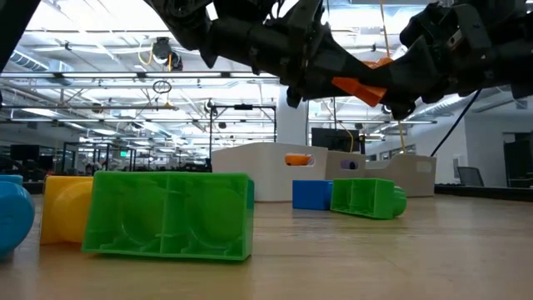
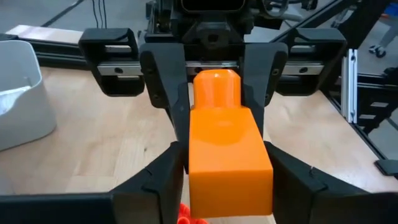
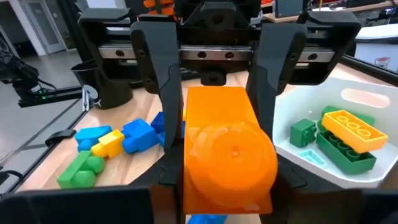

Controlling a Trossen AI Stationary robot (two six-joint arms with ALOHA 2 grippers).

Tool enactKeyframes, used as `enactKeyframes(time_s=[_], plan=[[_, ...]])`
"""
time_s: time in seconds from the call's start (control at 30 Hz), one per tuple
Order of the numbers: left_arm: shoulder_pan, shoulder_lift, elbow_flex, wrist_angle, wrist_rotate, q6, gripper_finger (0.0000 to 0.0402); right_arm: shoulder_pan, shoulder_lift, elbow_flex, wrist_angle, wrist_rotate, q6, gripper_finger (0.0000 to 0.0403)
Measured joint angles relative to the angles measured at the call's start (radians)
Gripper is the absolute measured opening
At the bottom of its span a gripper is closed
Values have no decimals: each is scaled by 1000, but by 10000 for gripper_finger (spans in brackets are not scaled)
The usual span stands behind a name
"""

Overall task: Pick & Place Toys
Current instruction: Put the orange game piece into the white bin

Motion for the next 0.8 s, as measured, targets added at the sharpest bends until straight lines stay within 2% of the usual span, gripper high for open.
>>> enactKeyframes(time_s=[0.2, 0.37, 0.5, 0.6, 0.8], plan=[[0, -4, 0, 0, 5, -4, 182, 6, -1, 0, -3, 3, 1, 101], [-2, -4, 0, 9, -8, -12, 205, 20, -1, 0, -1, 3, 1, 110], [-1, -4, 0, 11, -7, -35, 195, 31, -1, 0, -2, 4, 2, 120], [-1, -5, 0, 11, -7, -35, 192, 32, -1, 0, -5, 4, 3, 113], [-5, -5, 0, 15, -8, -38, 236, 33, -1, 0, -14, -8, -3, 100]])
